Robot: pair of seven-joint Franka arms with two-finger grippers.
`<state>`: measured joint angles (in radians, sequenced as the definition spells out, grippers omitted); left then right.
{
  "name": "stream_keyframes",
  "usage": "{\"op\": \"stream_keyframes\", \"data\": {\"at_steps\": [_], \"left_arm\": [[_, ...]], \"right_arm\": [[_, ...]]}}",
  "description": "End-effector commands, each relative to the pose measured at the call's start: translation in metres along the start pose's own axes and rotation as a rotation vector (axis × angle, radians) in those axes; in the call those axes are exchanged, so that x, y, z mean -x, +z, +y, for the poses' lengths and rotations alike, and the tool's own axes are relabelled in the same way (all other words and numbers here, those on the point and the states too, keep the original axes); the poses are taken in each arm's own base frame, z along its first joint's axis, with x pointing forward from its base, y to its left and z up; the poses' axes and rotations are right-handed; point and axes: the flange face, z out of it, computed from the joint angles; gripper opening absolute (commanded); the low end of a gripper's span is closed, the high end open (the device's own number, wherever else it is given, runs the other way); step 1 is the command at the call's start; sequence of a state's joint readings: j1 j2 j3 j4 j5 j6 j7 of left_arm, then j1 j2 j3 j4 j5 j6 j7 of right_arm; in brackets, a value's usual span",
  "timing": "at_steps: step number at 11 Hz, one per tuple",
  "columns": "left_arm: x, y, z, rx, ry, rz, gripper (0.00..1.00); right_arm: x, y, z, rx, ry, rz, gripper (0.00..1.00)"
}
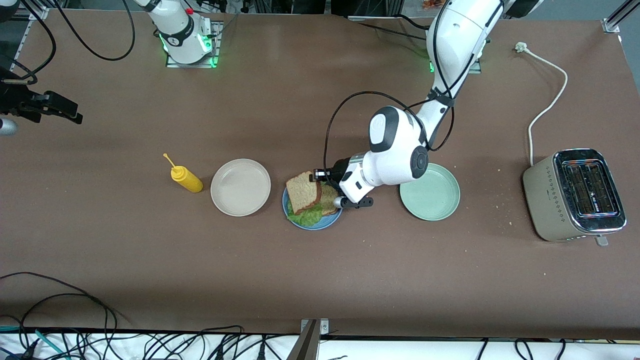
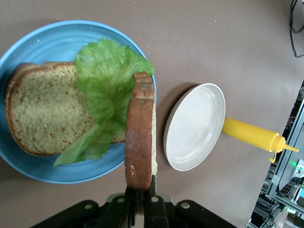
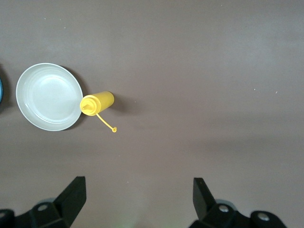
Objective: Make sandwich in blue plate with both arms
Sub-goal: 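Lower the bread onto the lettuce and open the left gripper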
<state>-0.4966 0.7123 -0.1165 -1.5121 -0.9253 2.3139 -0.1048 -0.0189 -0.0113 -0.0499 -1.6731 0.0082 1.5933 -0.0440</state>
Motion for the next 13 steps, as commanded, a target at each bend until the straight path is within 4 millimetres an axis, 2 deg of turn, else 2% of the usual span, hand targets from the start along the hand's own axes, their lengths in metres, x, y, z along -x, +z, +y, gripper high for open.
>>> {"op": "stream_keyframes", "data": {"at_steps": [1, 2, 3, 4, 5, 7, 10, 13], "left_arm": [[-0.013, 0.007, -0.009, 0.019, 0.082, 0.014, 0.0], [-0.014, 0.006, -0.011, 0.017, 0.099, 0.015, 0.0], [-0.024, 0.0, -0.023, 0.008, 0.098, 0.03, 0.0], [-0.029, -0.001, -0.032, 0.004, 0.091, 0.034, 0.07], [-0.033, 0.001, -0.041, -0.001, 0.078, 0.032, 0.23], [-0.04, 0.001, -0.054, -0.013, 0.062, 0.038, 0.45], [-0.043, 0.004, -0.064, -0.026, 0.051, 0.037, 1.0], [-0.045, -0.002, -0.067, -0.032, 0.046, 0.046, 1.0]], "right_arm": [[-0.001, -0.007, -0.004, 0.0, 0.001, 0.01, 1.0], [0.0, -0.007, -0.005, -0.001, 0.0, 0.009, 1.0], [0.0, -0.008, -0.008, -0.001, -0.005, 0.009, 1.0], [0.0, -0.008, -0.014, 0.001, -0.017, 0.007, 1.0], [0.0, -0.008, -0.015, 0.001, -0.019, 0.007, 1.0], [0.0, -0.008, -0.015, 0.001, -0.019, 0.007, 1.0], [0.0, -0.008, -0.015, 0.0, -0.019, 0.005, 1.0], [0.0, -0.009, -0.016, -0.002, -0.02, 0.008, 1.0]]}}
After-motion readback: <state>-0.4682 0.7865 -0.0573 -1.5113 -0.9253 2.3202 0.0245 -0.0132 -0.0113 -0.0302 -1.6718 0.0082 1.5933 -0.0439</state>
